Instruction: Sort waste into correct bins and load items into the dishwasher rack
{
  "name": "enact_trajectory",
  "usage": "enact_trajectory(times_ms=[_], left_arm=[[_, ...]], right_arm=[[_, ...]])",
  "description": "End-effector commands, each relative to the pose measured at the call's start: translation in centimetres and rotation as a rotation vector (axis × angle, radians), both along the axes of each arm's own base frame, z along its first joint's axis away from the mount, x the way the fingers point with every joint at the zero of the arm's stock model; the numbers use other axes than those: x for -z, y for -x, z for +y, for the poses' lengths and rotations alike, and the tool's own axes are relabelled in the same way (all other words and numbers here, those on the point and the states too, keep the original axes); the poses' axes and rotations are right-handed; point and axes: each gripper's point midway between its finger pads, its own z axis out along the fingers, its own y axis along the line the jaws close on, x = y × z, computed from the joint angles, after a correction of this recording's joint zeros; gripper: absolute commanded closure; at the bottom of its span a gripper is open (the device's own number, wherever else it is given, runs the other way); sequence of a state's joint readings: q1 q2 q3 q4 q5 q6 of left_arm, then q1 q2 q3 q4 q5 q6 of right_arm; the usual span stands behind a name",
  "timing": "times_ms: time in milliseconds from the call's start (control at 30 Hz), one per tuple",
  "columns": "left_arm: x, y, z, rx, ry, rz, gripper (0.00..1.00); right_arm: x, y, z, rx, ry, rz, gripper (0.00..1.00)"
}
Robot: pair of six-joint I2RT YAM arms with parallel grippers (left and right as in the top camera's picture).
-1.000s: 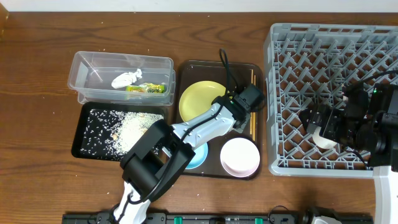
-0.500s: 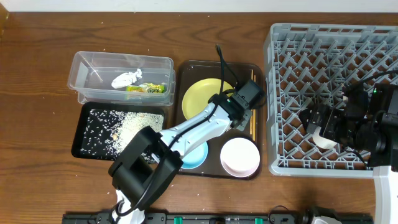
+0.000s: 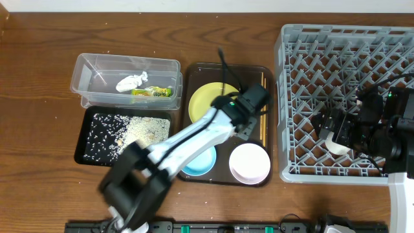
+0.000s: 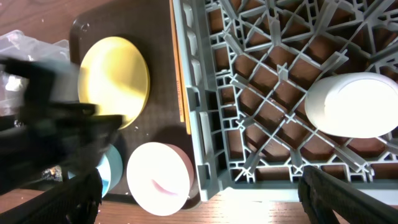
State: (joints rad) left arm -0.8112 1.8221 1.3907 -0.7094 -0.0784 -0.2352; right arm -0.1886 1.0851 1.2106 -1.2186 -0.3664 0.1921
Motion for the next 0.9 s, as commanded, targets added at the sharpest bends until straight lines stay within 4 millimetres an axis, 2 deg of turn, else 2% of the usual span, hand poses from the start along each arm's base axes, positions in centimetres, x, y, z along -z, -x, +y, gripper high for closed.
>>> enact_trajectory(times_ms=[0, 200, 367, 500, 700, 867], left_arm=[[-8.0, -1.2, 1.6, -0.056, 0.065, -0.178, 0.39], [-16.7, -0.3, 7.3, -0.164, 0.05, -0.414, 0.2], [-21.3, 1.6, 9.5, -0.184, 0.144, -0.498, 0.16], [-23.2, 2.6, 10.5, -0.192, 0.189, -0.534, 0.14], [-23.6, 4.0, 12.4, -0.183, 0.156, -0.537, 0.12], [-24.8, 1.9, 14.9, -0.301, 0.201, -0.611, 0.11]], right_arm=[[-0.1, 0.0, -0.2, -0.008, 0.009, -0.007, 0.01], [-0.1, 0.0, -0.2, -0.008, 0.009, -0.007, 0.01], [-0.1, 0.0, -0.2, -0.008, 0.009, -0.007, 0.01], [-0.1, 0.0, -0.2, -0.008, 0.009, -0.007, 0.01], [-0.1, 0.0, -0.2, -0.008, 0.009, -0.007, 0.01], [-0.1, 0.0, -0.2, -0.008, 0.009, -0.007, 0.01]])
